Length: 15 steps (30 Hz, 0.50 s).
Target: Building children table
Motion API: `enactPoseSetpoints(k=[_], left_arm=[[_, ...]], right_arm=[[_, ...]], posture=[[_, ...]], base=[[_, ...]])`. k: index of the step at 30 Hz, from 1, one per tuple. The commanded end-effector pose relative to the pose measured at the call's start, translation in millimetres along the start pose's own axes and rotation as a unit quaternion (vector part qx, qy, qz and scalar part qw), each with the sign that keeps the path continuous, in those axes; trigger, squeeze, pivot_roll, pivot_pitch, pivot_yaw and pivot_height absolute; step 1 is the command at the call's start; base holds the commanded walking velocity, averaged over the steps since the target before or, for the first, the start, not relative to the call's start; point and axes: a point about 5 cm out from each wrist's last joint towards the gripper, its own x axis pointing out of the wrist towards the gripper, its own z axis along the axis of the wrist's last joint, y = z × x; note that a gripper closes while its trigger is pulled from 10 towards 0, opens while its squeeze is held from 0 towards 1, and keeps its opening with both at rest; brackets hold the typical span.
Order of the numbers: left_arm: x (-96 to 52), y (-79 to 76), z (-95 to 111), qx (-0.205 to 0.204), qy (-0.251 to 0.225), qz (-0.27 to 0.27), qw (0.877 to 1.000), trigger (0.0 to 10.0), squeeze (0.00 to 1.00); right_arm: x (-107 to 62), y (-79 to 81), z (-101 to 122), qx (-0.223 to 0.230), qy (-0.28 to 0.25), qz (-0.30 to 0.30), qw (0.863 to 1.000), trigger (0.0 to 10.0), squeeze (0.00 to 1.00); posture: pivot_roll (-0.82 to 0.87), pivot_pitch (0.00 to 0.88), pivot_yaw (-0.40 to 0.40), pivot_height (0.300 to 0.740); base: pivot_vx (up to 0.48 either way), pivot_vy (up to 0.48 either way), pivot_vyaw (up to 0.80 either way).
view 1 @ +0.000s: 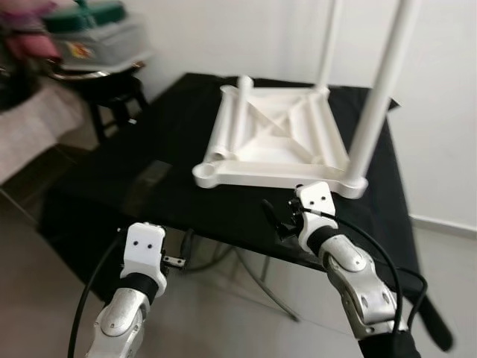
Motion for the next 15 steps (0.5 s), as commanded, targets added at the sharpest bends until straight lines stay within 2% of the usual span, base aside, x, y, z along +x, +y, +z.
enactPoseSetpoints(k=[1, 9, 15], left_arm=[[0.6, 1.8, -2.4, 0.011, 0.007, 0.003, 1.000, 10.0, 0.00], [2.3, 2.4, 0.2, 0.009, 0.002, 0.000, 1.000, 10.0, 0.00], [2.0, 6.7, 4.6, 0.006, -0.013, 0.016, 1.000, 10.0, 0.00]], right_arm=[[-0.1, 2.1, -2.1, 0.003, 0.000, 0.008, 1.000, 10.0, 0.00], [0.2, 1.8, -1.4, 0.003, -0.003, 0.009, 1.000, 10.0, 0.00], [0.5, 2.5, -1.7, 0.008, -0.003, 0.010, 1.000, 10.0, 0.00]], posture=[[-0.05, 0.084, 0.016, 0.740], [-0.06, 0.083, 0.021, 0.740], [-0.06, 0.083, 0.023, 0.740]], base=[[0.000, 0.480, 0.00], [0.000, 0.480, 0.00], [0.000, 0.000, 0.00]])
